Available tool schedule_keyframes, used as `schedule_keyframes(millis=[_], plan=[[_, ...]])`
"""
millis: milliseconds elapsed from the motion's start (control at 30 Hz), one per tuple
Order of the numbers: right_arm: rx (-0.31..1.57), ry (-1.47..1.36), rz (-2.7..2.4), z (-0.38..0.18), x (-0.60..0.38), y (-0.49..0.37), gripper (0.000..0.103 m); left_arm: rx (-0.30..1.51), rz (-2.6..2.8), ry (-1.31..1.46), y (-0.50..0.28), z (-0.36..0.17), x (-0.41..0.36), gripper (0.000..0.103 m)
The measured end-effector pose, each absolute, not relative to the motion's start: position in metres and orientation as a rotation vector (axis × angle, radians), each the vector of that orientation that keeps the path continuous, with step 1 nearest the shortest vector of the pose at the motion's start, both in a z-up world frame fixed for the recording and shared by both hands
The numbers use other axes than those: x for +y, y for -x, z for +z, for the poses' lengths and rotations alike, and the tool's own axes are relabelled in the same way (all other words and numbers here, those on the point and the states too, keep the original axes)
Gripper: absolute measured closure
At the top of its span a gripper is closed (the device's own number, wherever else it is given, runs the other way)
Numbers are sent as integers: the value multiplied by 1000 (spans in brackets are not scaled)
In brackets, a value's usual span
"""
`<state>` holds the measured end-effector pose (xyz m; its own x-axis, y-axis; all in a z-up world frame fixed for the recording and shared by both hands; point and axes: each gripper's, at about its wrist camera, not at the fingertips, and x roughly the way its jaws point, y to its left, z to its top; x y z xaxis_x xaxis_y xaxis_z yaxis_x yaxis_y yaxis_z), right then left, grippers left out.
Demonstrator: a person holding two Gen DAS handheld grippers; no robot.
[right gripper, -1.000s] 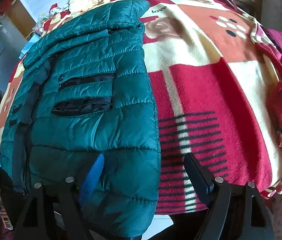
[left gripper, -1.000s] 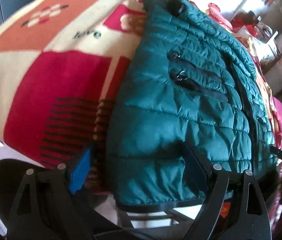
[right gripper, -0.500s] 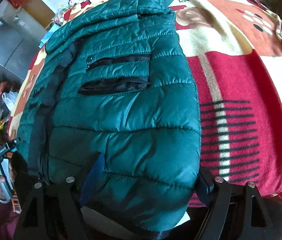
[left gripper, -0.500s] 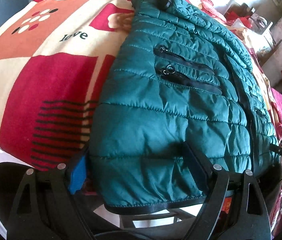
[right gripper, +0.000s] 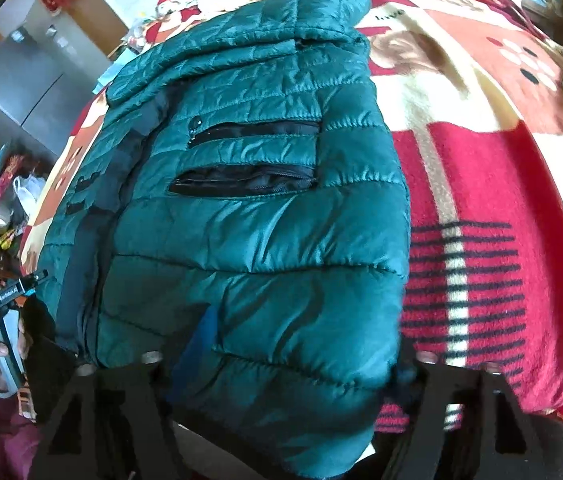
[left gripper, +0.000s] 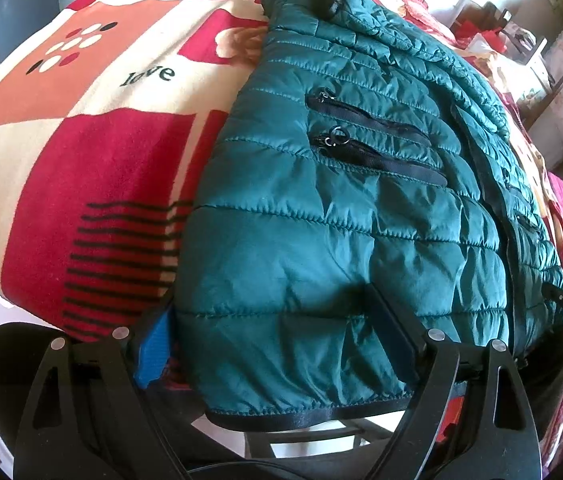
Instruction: Fold large clothes
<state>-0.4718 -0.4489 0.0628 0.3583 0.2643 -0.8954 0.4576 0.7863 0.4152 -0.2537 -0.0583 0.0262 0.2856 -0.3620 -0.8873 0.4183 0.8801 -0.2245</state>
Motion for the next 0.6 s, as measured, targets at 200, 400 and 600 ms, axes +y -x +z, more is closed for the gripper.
schedule_keyframes(millis=[200,400,600], plan=[[1196,-636,-121,71,-447,471,75,1141,-525,-51,258,31,-56,55],[1101,-687,-86,96,-461,466,85,1095,-580,-53,257,59,-56,88],[977,-758,-51,128,-483,450,85,1014,-616,19,244,99,-54,89]])
